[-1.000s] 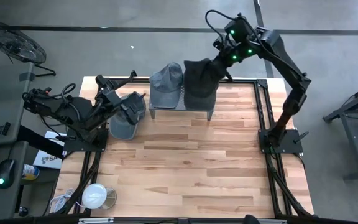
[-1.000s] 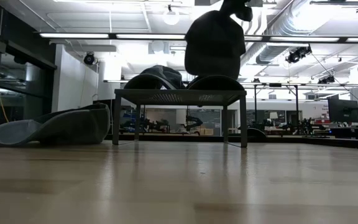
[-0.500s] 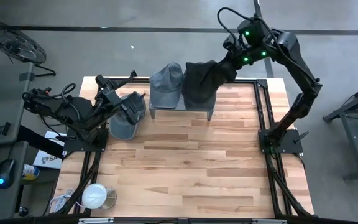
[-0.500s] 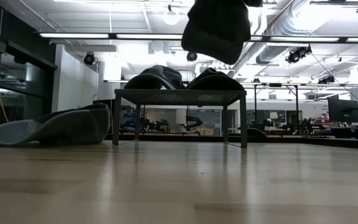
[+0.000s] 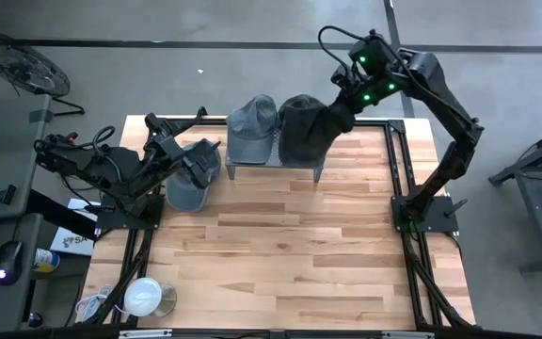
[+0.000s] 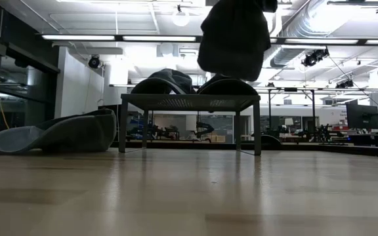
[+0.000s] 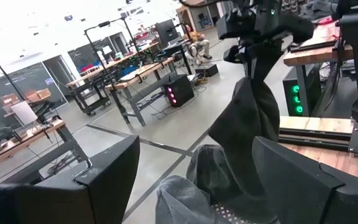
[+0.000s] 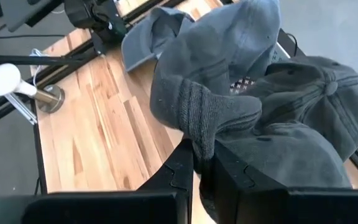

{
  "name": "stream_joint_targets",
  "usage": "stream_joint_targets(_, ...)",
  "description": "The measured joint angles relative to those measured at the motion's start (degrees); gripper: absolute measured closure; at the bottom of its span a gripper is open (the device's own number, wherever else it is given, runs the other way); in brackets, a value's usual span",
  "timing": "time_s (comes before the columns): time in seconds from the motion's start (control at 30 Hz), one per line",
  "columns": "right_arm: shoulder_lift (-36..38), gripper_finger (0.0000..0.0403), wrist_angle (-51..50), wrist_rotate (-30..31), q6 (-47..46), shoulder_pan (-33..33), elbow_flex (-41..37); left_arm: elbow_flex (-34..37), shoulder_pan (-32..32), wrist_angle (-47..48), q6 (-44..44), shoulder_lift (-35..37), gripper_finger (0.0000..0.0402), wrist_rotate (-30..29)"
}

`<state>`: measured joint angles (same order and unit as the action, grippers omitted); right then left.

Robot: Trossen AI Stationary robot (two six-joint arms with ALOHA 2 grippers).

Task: Pick & Place hat
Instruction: Stack the black cap on top of the black cap on the shelf

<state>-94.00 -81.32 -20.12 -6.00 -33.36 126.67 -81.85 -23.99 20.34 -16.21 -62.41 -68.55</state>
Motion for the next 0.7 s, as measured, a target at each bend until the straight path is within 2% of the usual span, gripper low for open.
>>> stream_joint_targets(0.3,0.0,0.0381,0.4,0.0,0.6,0.0,-2.7,0.0,0.0,-0.1,0.1,0.0,0.0094,0.0)
stream_joint_targets(0.7,0.3,0.0381,1.1,-0.6,1.3,0.0,-0.1,0.0,0.0,0.0,0.1,0.0,0.0094,0.0)
